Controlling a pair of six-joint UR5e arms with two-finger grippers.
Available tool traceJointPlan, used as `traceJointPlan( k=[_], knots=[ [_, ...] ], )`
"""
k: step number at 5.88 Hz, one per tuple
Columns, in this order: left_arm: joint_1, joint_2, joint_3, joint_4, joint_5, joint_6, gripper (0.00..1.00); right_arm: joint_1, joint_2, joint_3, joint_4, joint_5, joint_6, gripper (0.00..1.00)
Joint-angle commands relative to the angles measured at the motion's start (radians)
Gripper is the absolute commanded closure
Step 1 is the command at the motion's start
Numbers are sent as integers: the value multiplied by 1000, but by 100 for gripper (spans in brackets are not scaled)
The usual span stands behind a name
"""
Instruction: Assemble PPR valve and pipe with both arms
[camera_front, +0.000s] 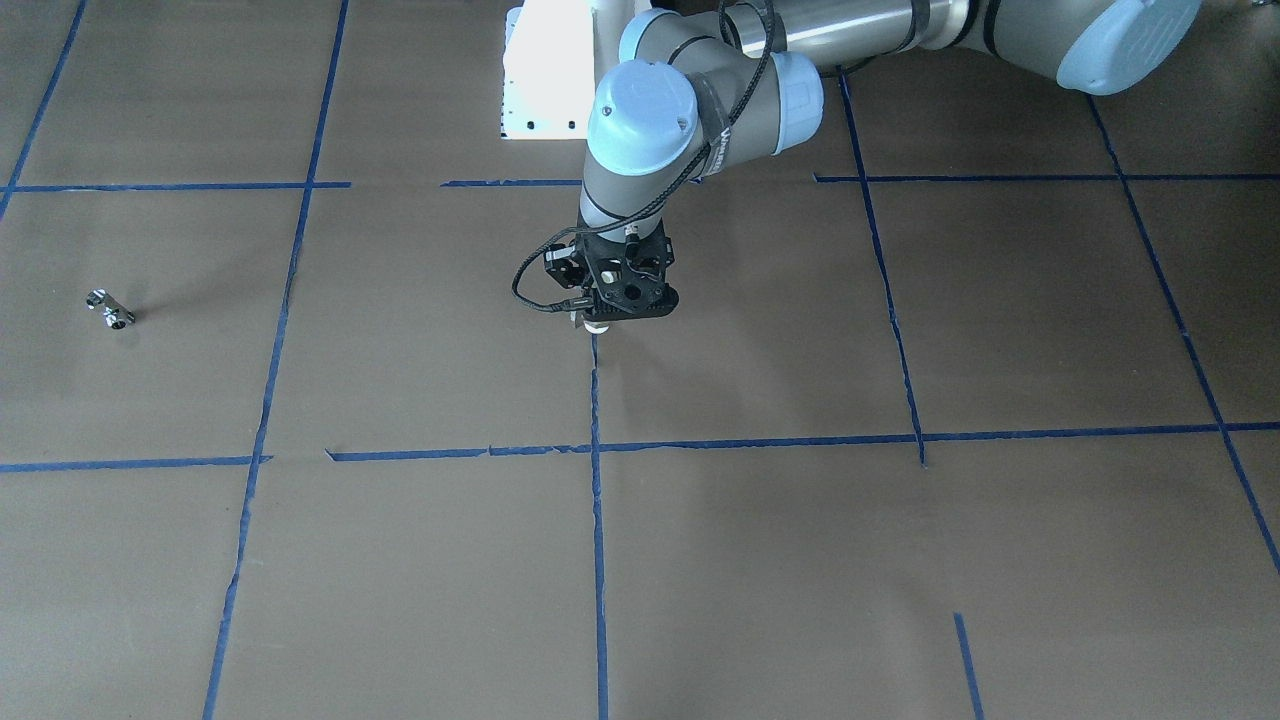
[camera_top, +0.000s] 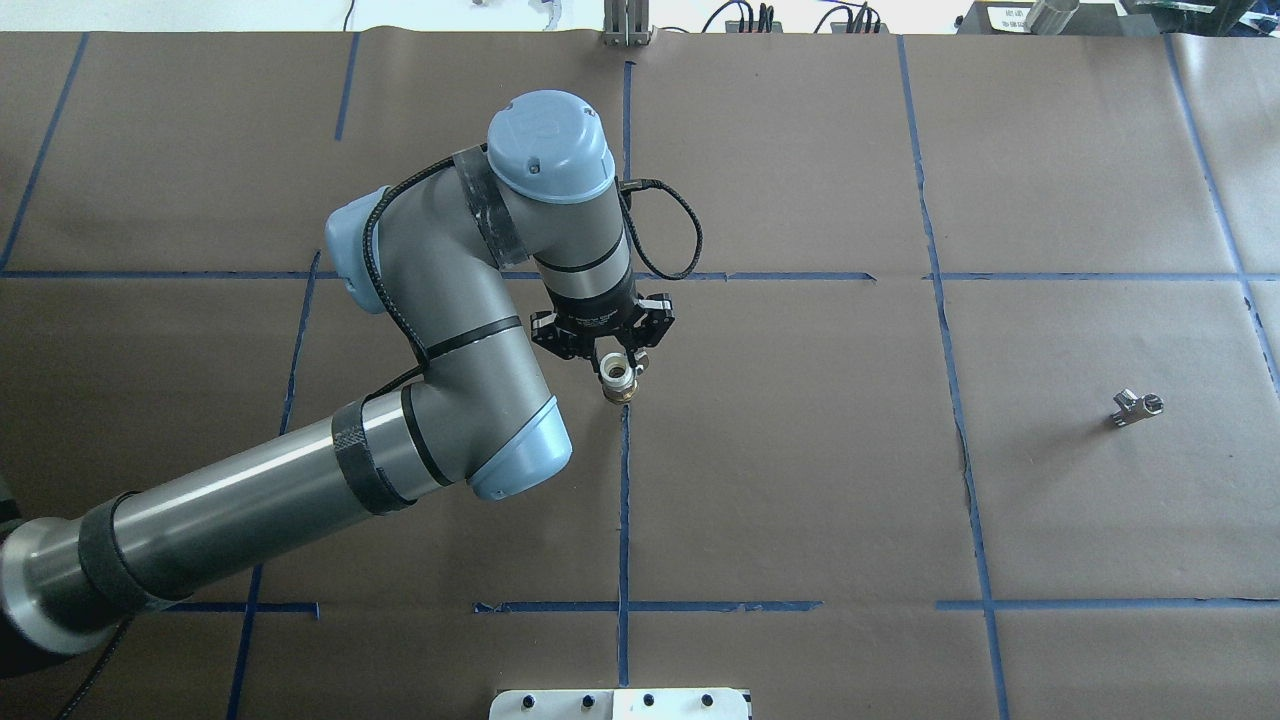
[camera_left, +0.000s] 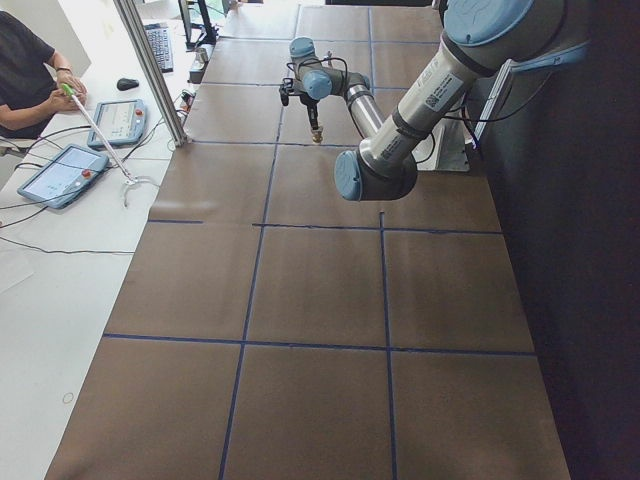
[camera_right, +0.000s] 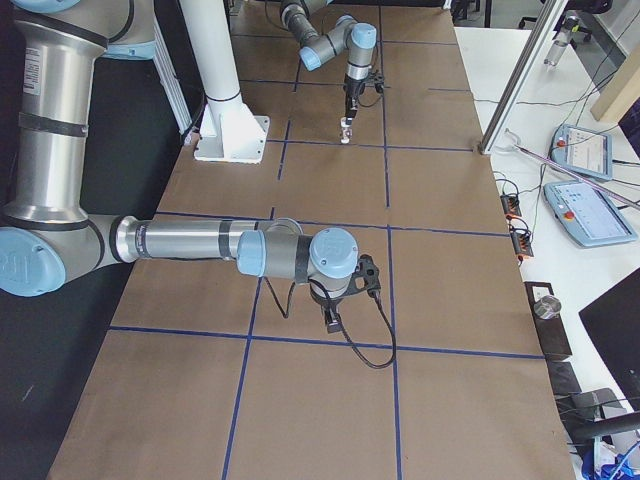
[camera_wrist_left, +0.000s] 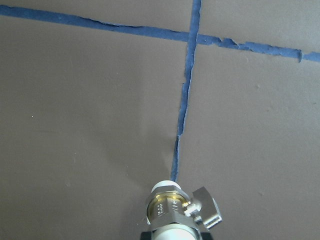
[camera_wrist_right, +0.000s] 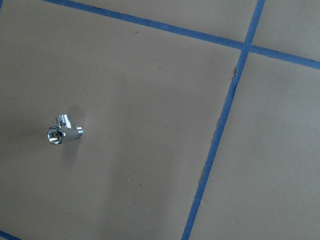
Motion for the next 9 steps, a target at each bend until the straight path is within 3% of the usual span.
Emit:
traceJointPlan(
  k=[1,3,6,8,9],
  knots=[
    [13,-7,11,-2,0,0,100,-1,0,0,0,0,1,0],
    [16,-4,10,-3,0,0,92,-1,0,-2,-1,0,1,0],
    [23,1,10,-6,0,1,88,-1,0,-2,-1,0,1,0],
    [23,16,8,-51,0,-2,60,-1,0,-2,0,0,1,0],
    [23,16,8,-51,0,0,25,-1,0,-2,0,0,2,0]
  ],
)
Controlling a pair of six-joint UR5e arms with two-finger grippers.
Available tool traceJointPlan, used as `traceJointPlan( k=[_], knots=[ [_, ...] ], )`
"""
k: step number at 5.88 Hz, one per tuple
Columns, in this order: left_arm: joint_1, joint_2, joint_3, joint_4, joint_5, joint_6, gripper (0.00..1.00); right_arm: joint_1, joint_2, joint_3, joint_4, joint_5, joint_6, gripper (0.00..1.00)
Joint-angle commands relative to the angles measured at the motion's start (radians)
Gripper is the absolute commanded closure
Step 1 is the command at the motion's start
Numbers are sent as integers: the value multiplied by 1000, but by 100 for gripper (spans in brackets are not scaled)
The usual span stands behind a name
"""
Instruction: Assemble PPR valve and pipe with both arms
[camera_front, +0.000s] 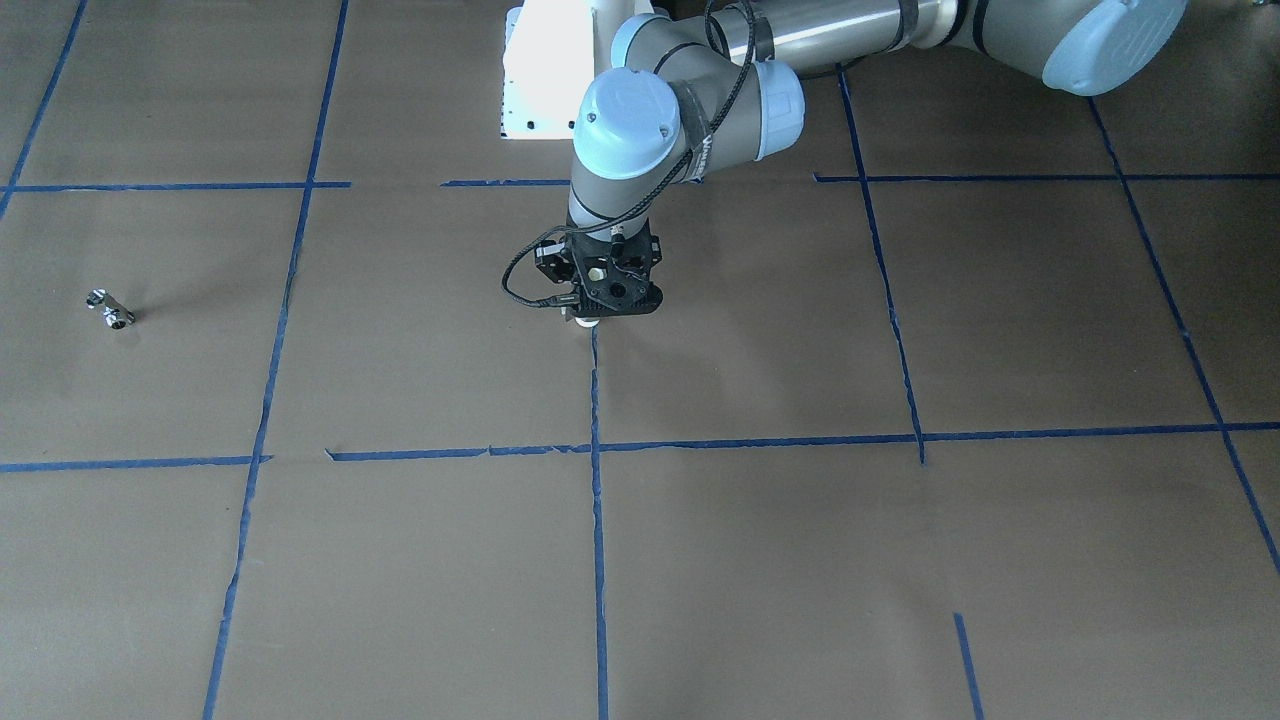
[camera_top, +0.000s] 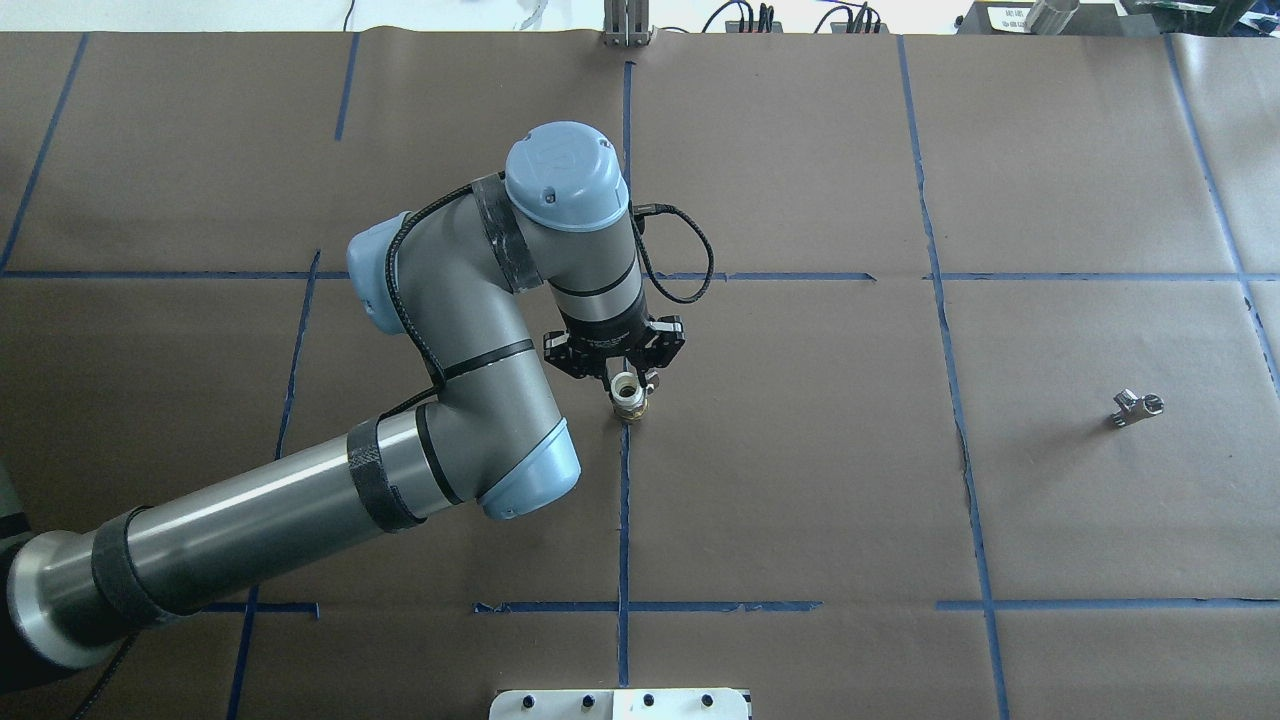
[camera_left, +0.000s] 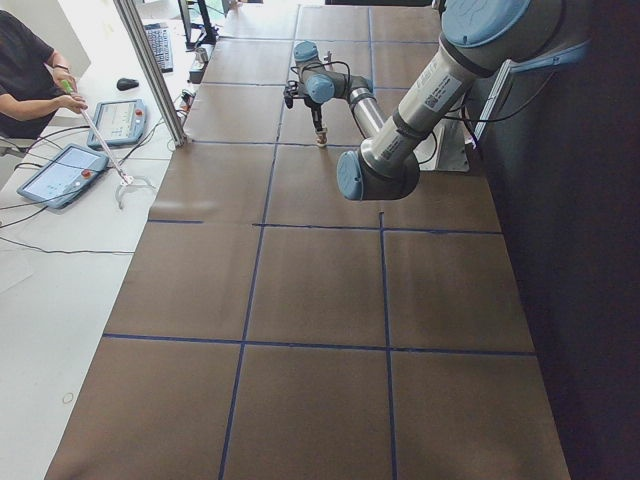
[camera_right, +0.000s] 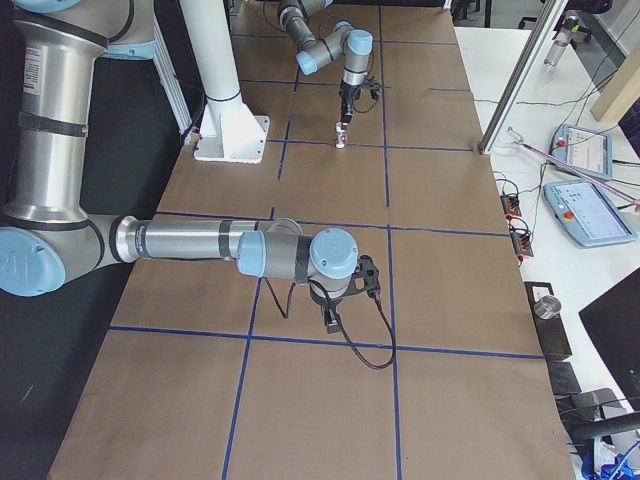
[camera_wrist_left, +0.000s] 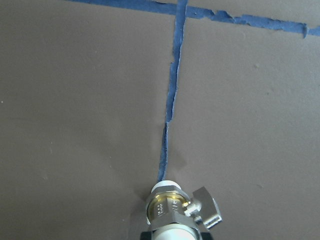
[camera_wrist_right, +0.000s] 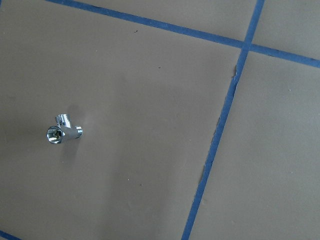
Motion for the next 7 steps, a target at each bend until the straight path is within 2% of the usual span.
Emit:
traceJointPlan(
  k=[1,2,3,4,5,6,7],
  knots=[
    [0,3,-8,-9,0,-1,22,0,0,1,0,0,1,0],
    [0,2,-35,-9,0,-2,13,0,0,2,0,0,1,0],
    [-6,8,-86,-6,0,-5,12,-5,1,3,0,3,5,0],
    [-13,60,-191,-7,0,-24,12,-37,2,14,2,32,43,0],
    [-19,97,-259,-6,0,-25,12,-110,2,70,27,35,199,0],
    [-26,143,-310,-7,-2,-25,12,-199,0,86,166,29,433,0],
    [-26,190,-360,-7,-2,-25,12,-294,-14,84,356,-24,632,0]
  ],
)
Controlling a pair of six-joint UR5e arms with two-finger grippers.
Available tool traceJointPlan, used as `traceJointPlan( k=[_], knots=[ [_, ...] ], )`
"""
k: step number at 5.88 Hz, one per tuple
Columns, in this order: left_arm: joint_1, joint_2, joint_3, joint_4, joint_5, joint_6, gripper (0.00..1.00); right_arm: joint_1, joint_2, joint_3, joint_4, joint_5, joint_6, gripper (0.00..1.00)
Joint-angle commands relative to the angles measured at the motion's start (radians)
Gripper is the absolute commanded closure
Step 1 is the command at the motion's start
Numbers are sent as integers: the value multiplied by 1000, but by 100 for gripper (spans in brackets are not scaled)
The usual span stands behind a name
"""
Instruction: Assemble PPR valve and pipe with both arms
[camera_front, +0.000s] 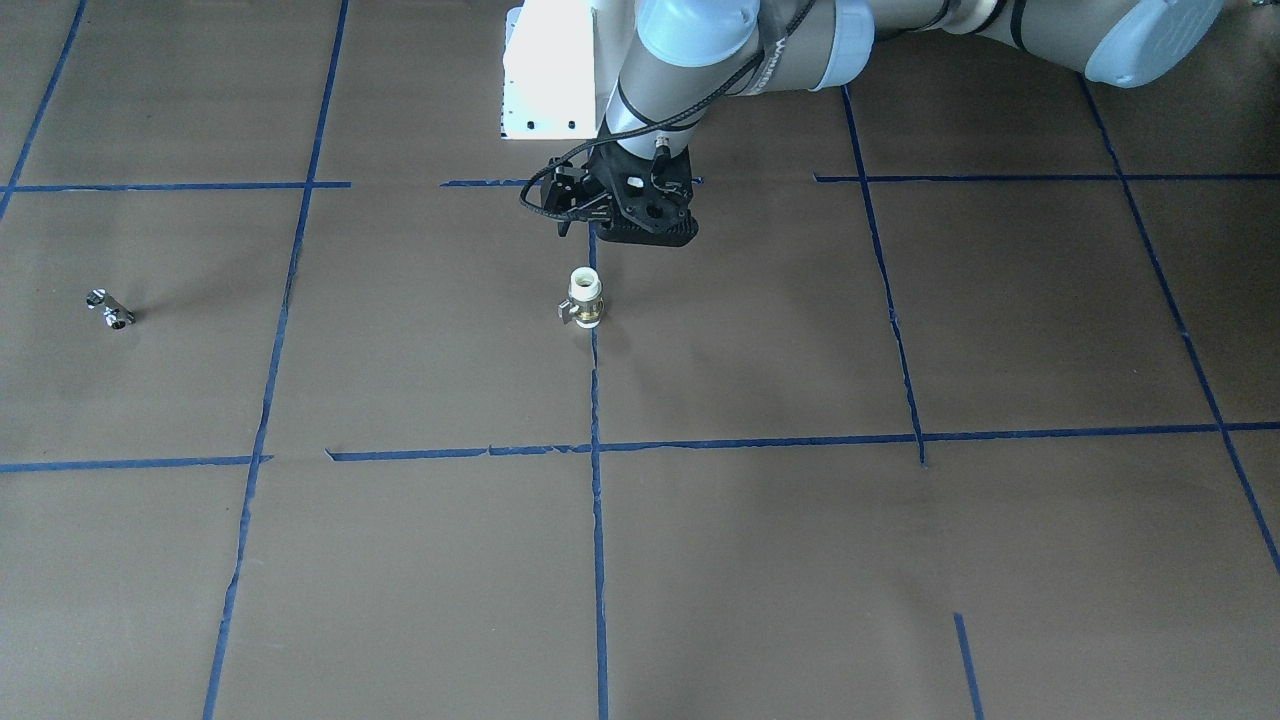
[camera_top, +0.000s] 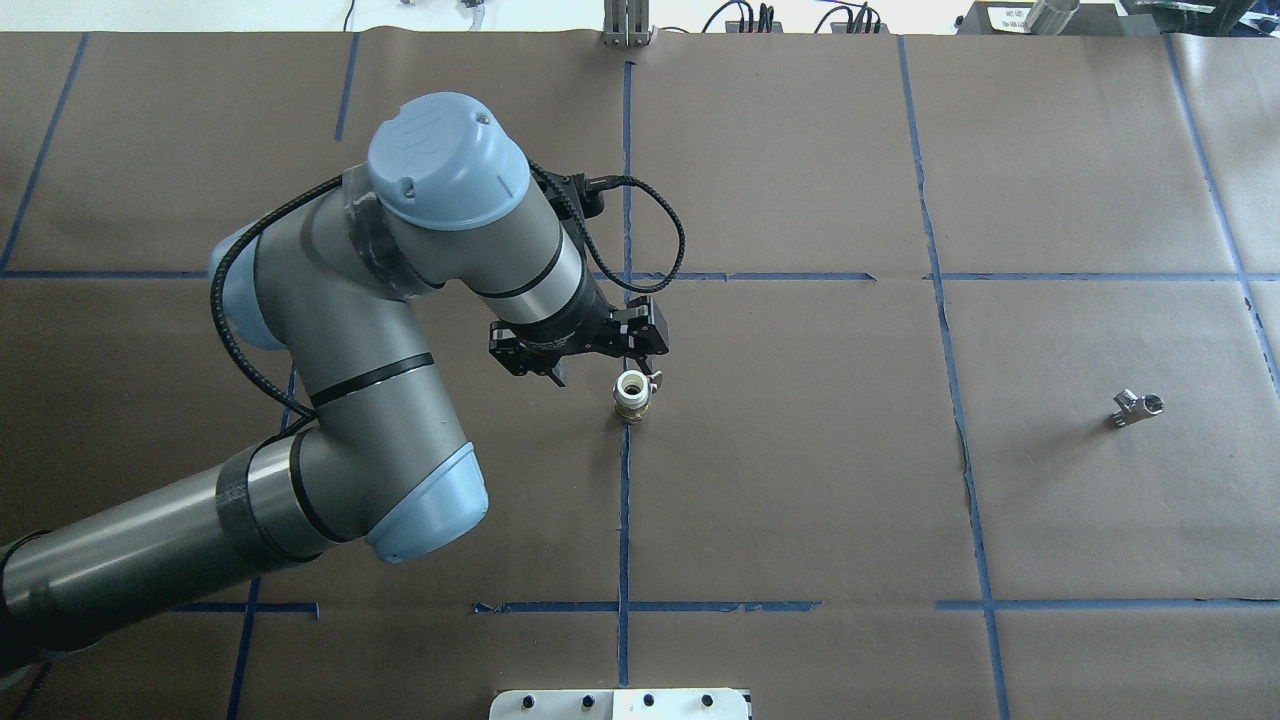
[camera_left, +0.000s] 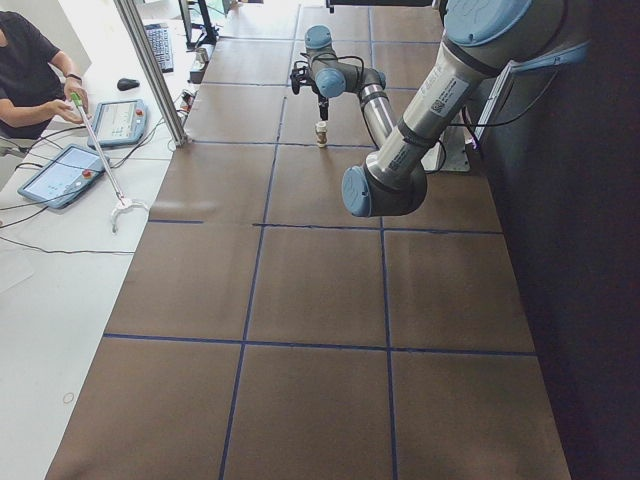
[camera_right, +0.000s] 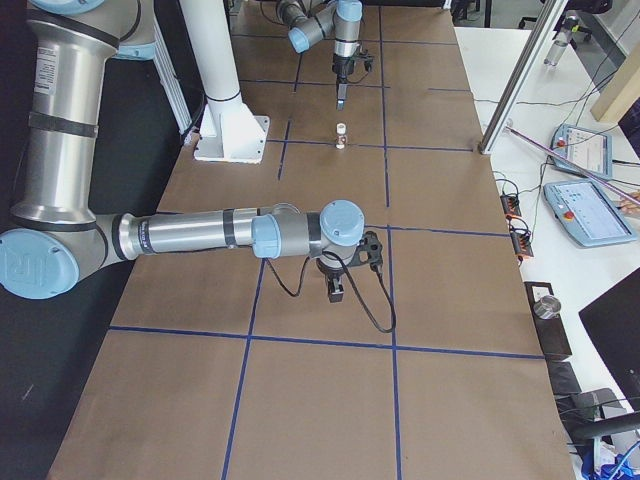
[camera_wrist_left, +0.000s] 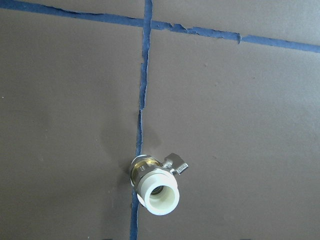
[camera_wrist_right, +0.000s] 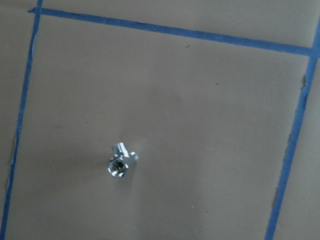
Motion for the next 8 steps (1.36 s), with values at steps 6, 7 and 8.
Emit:
traceJointPlan(
  k=[6,7,8],
  knots=[
    [-4,63,-61,-2,1,3,11,-383,-11,-3,305,-325,283,1],
    [-5,63,-61,-2,1,3,11,-386,1,-50,306,-321,277,1],
    [-7,63,-61,-2,1,3,11,-397,21,-59,305,-321,278,2]
  ],
)
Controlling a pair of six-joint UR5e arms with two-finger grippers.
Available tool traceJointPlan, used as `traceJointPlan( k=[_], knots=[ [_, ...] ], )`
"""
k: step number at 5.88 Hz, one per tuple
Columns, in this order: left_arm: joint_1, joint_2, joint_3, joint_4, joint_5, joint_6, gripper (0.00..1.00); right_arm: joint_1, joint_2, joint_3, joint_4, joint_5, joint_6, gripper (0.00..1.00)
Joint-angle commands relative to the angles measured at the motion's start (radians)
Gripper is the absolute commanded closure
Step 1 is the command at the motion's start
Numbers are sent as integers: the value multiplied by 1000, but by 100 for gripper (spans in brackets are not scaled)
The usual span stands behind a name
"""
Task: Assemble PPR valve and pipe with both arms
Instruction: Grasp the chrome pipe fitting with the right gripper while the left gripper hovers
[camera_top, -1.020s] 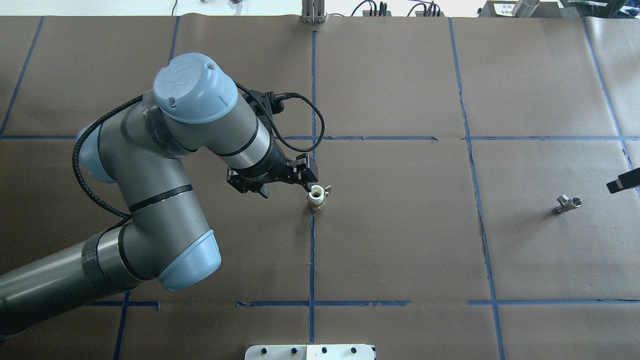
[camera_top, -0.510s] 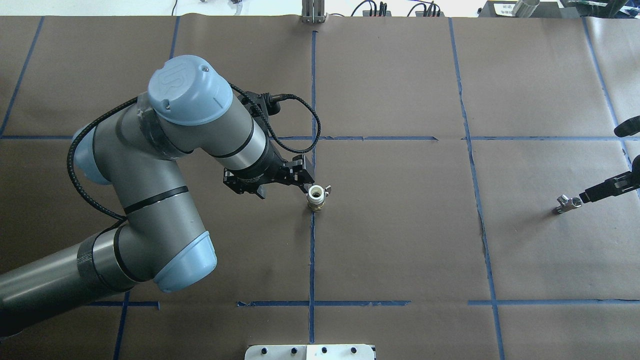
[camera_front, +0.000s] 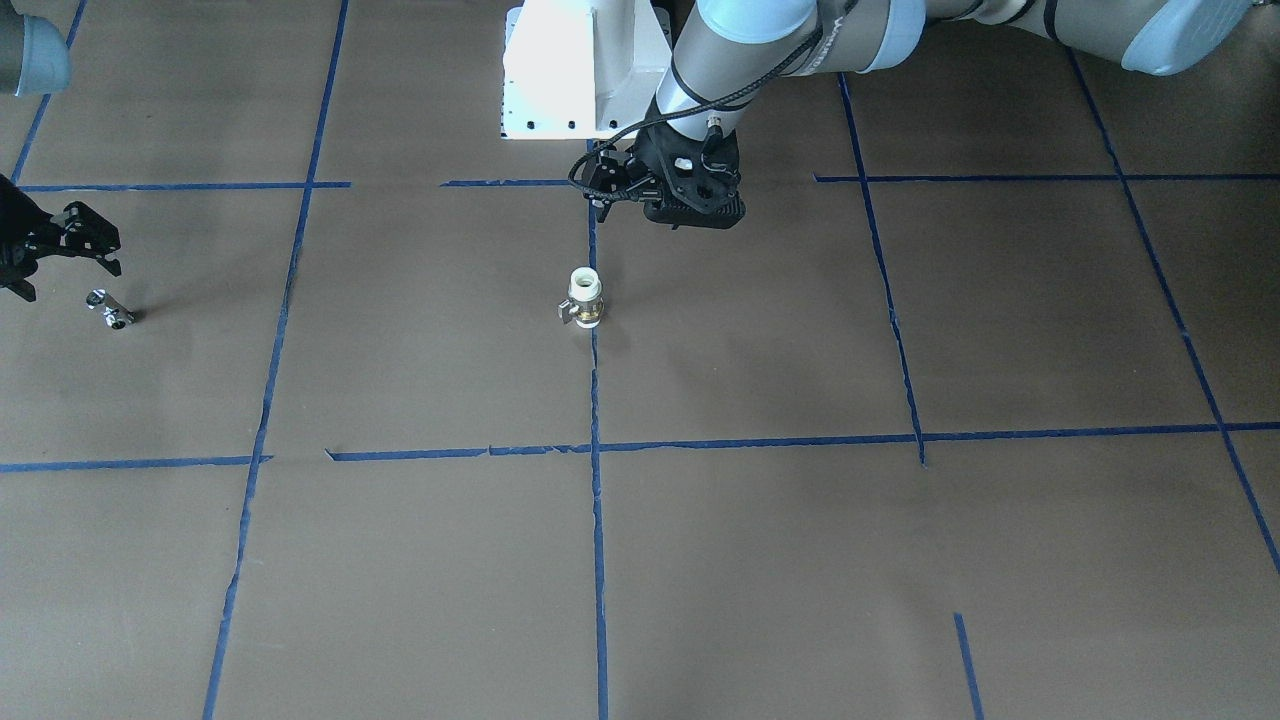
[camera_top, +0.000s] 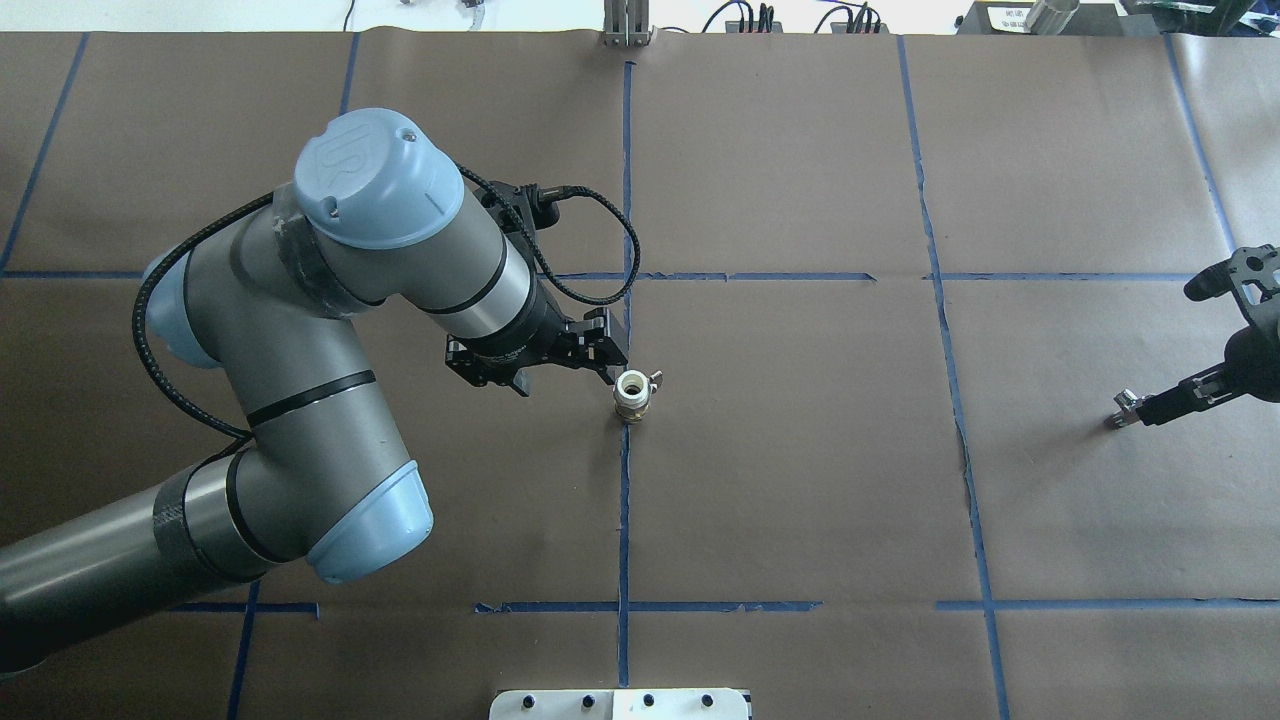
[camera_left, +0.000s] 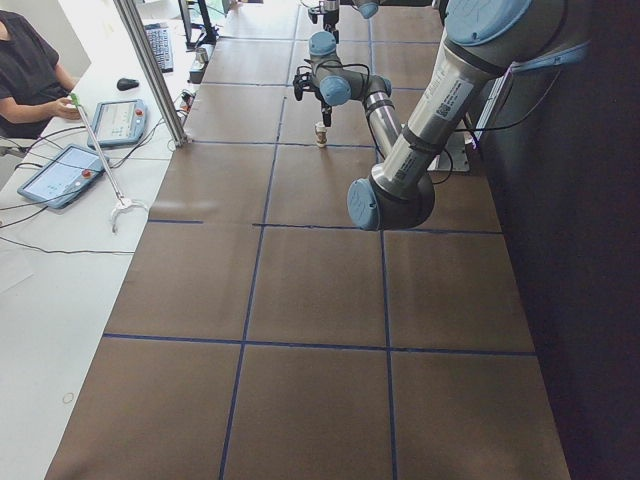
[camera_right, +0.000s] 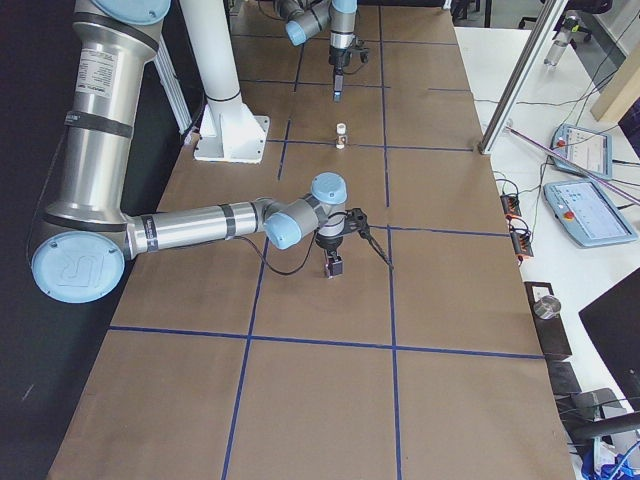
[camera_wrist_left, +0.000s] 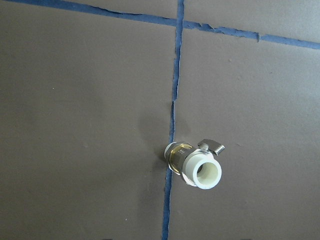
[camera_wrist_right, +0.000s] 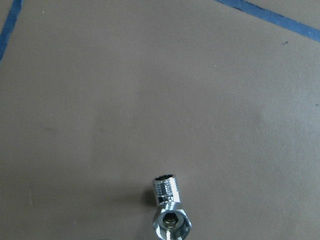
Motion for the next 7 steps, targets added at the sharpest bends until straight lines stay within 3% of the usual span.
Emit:
traceJointPlan(
  k=[1,2,4,5,6,7],
  knots=[
    [0,0,0,0,0,0,11,-22,32,-33,1,-2,3,2],
    [0,2,0,0,0,0,11,-23,37,-47,1,-2,-2,4],
    [0,2,0,0,0,2,11,-23,35,-53,-1,0,4,27],
    [0,2,0,0,0,2,11,-23,35,-53,-1,0,4,44],
    [-1,2,0,0,0,2,11,-23,35,-53,-2,1,7,88],
    [0,2,0,0,0,2,11,-23,35,-42,-1,3,9,100]
  ],
)
